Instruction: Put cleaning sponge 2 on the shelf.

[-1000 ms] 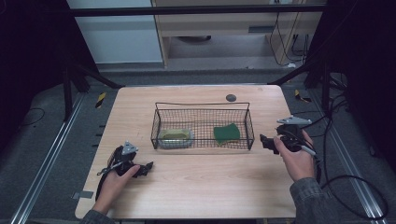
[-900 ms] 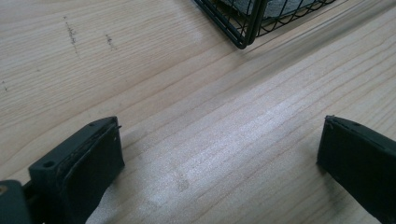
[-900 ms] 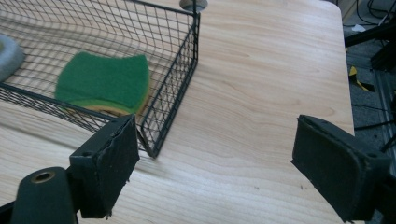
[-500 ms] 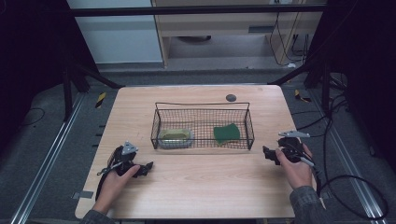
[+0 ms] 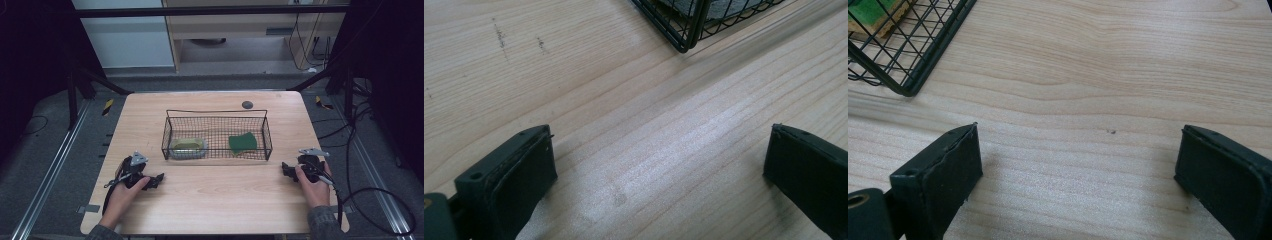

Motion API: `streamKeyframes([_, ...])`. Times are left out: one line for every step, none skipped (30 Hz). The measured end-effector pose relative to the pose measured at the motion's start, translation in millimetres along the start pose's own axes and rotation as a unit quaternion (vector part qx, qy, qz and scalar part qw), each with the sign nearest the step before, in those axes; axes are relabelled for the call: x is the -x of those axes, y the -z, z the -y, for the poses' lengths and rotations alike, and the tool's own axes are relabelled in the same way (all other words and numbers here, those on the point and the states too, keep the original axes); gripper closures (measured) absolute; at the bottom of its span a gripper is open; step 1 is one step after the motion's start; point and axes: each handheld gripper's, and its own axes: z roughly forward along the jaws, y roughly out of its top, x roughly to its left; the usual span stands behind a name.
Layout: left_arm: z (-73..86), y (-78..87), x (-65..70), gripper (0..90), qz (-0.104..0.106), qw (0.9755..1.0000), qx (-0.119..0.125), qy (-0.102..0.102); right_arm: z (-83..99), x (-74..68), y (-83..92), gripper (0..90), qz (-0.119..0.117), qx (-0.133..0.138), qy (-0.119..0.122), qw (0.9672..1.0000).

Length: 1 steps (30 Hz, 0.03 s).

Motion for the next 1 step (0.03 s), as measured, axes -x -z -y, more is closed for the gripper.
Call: streamKeyframes([0.0,-0.1,0.0,0.0,0.0,1.0,0.001,0.0,-0.1,-0.2,-0.1,4.3,0.001,-0.001,-0.001,1.0])
